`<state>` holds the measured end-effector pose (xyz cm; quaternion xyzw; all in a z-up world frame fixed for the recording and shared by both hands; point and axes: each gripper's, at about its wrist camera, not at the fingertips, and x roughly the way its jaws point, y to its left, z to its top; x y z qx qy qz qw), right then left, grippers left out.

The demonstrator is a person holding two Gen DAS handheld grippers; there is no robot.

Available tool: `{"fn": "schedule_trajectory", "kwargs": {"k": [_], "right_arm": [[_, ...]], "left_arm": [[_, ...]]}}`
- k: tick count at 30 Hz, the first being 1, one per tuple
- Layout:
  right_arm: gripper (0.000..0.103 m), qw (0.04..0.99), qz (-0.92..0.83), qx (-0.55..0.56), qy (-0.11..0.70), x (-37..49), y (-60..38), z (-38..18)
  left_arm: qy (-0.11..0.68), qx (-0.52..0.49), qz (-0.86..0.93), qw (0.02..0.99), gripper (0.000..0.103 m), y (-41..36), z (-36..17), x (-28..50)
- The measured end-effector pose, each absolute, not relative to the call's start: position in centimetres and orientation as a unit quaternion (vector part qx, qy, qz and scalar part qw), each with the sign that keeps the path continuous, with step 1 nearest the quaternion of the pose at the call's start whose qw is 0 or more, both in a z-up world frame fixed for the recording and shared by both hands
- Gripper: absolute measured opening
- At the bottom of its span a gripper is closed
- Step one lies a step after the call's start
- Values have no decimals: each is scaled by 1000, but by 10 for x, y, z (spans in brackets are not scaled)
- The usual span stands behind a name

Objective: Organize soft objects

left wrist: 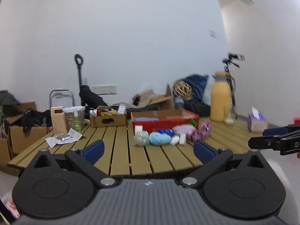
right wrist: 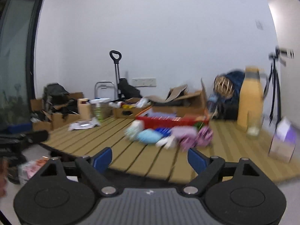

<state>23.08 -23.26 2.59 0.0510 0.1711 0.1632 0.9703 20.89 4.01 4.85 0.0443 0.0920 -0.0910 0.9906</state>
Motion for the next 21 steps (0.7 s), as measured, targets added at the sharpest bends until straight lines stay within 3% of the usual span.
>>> {"fn": "schedule_trajectory", "kwargs": {"k": [15,21], "right_arm": [[86,964,128,76,221,268,-228,-19],[65,956,137,85,245,318,-225,-29]], "left_arm": [[162,31,-94,982,103,24,14,277],[177,7,-87,980,103,20,9,335]]}}
